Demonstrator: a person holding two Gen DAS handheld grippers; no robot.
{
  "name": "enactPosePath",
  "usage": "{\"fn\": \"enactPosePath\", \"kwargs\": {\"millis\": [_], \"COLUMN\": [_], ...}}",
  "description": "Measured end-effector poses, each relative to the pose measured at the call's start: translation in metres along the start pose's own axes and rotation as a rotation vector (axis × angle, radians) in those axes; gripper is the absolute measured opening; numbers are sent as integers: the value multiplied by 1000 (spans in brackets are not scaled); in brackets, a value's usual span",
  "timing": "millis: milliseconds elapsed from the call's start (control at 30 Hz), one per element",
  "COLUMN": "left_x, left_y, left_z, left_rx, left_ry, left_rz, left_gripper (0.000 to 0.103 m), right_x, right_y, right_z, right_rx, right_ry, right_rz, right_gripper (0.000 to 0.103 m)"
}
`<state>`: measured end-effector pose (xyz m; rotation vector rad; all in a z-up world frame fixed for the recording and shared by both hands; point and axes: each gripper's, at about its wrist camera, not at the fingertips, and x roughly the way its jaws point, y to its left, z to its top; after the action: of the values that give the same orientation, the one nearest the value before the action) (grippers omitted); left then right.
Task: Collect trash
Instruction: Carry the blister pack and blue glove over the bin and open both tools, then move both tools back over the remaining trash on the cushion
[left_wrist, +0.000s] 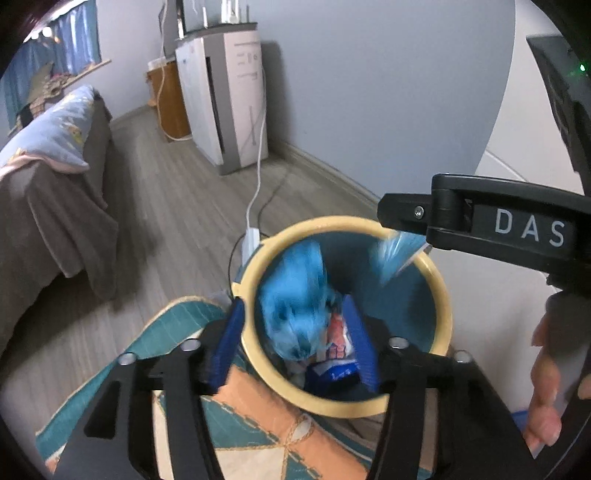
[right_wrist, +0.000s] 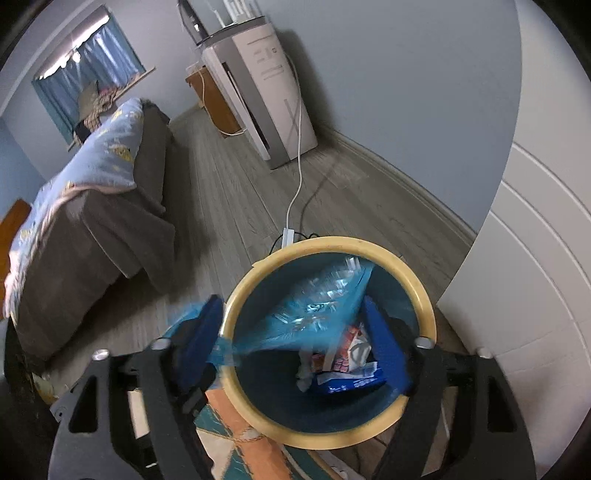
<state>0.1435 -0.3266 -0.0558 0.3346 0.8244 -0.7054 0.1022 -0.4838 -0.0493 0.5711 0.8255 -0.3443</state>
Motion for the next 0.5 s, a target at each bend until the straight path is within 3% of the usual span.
{"fn": "enactPosePath", "kwargs": {"millis": [133,200,300,500], "left_x": [1,1,-2,-18], "left_y": [6,10,17,37], "left_z": [-3,-5,-10,-26], "left_rx": [-8,-17,-43,-104], "left_ry": [5,6,7,16], "left_rz": [16,34,57,82], "left_gripper": [69,81,90,93], "right_x": [3,4,4,3], "right_y": [1,3,7,16], "right_z": [-1,-2,-2,-3], "right_rx": [-1,-2,-24,-59], "right_ry": [18,25,30,34], "right_rz": [-8,-2,-8,-25], "right_gripper": [85,93,97,97]}}
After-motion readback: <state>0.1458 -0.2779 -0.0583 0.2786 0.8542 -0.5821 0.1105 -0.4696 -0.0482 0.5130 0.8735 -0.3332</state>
